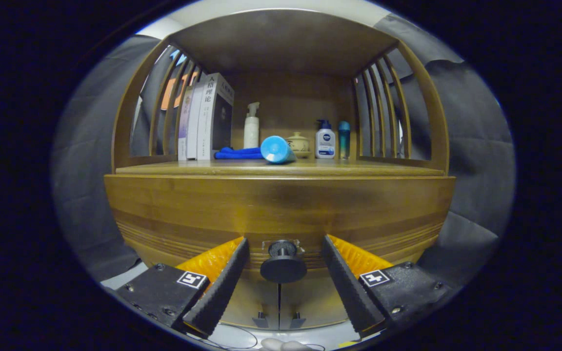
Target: Pull open the drawer, take out the items inside it, and place them on the countertop above the cabinet.
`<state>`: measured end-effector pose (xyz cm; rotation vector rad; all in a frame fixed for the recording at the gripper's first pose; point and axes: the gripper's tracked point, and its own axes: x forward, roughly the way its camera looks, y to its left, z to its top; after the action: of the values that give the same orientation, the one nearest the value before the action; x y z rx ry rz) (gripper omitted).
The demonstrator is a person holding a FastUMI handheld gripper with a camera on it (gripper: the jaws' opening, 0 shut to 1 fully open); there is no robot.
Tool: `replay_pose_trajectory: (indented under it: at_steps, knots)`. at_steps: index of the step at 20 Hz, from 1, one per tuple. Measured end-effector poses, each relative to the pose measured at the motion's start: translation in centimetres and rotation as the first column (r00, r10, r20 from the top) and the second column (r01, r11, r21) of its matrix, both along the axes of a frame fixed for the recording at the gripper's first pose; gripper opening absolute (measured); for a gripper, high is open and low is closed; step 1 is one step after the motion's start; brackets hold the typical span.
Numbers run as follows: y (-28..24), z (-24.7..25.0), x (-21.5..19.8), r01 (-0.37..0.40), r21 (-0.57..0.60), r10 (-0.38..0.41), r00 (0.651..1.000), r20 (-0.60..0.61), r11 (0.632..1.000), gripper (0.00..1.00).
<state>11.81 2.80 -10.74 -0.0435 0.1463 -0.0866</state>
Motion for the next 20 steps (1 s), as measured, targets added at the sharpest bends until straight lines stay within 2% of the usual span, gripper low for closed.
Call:
replay_pose_trajectory:
  at_steps: [4, 7, 8, 9, 12, 16, 20]
  knots:
    - [-0.2, -0.2, 0.1, 0.010, -0.018, -0.010, 1.000, -0.012, 1.000, 0.99]
    - [0.2, -0.4, -0.8, -0.017, -0.005, 0.017, 0.999, -0.049, 1.000, 1.00]
    - [0.2, 0.1, -1.0, -0.030, 0.006, 0.031, 0.999, -0.042, 1.000, 1.00]
    - [-0.4, 0.9, -1.6, -0.011, 0.004, 0.011, 1.000, -0.020, 1.000, 1.00]
    - [-1.5, 3.1, -6.5, 0.027, -0.021, -0.027, 1.000, 0.008, 0.999, 1.00]
    - [-0.4, 6.4, -12.3, 0.017, -0.051, -0.013, 0.997, 0.072, 0.999, 1.00]
    - [0.4, 8.2, -16.9, 0.005, -0.061, 0.000, 0.996, 0.088, 0.998, 1.00]
